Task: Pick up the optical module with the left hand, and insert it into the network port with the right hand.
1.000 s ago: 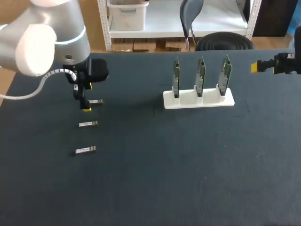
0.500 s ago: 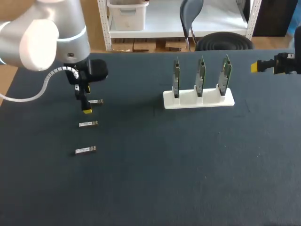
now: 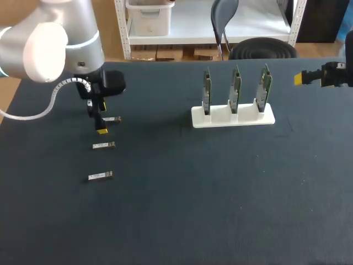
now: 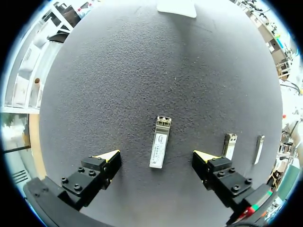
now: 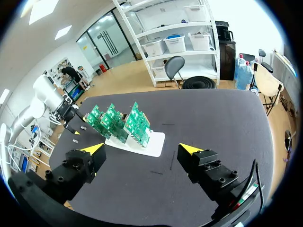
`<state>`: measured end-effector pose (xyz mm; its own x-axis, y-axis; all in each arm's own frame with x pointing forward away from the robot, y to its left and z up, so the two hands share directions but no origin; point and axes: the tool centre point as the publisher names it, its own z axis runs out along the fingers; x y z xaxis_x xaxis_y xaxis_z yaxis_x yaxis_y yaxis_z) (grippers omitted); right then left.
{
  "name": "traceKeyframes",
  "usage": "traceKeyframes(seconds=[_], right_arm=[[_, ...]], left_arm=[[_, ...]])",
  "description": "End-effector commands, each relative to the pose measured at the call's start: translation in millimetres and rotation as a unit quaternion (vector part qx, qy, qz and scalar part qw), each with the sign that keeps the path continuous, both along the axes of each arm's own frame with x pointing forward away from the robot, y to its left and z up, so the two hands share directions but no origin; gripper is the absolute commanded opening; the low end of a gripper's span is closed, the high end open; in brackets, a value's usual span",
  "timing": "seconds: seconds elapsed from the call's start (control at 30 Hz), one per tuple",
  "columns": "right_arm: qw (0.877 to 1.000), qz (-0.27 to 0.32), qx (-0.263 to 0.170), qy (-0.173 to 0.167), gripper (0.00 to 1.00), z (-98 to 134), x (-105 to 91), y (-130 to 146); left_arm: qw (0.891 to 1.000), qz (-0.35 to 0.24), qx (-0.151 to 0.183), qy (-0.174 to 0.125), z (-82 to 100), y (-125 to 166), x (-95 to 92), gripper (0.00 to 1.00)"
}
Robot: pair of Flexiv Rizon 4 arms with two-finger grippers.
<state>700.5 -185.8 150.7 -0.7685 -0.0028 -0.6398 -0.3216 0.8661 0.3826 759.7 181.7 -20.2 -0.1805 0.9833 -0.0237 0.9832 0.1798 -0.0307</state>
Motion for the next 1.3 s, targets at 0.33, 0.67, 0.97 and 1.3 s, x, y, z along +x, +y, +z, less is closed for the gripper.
traceKeyframes(seconds=[0.33, 0.67, 0.97, 1.3], right_arm=[[1.000, -0.002, -0.001, -0.001, 1.00, 0, -0.9, 1], [1.000, -0.002, -0.001, -0.001, 1.00, 0, -0.9, 1], [1.000, -0.002, -0.001, -0.001, 1.00, 0, -0.9, 1], [1.000, -0.002, -0.001, -0.001, 1.00, 0, -0.9, 1]], left_arm=[[1.000, -0.007, 0.001, -0.020, -5.2, 2, -5.3, 0.00], [0.999, 0.005, 0.005, -0.032, -6.3, 4, -8.9, 0.00], [0.990, 0.107, -0.066, -0.056, 20.1, -2, 3.3, 0.00], [0.875, 0.338, -0.330, -0.107, 135.0, -20, 49.2, 0.00]])
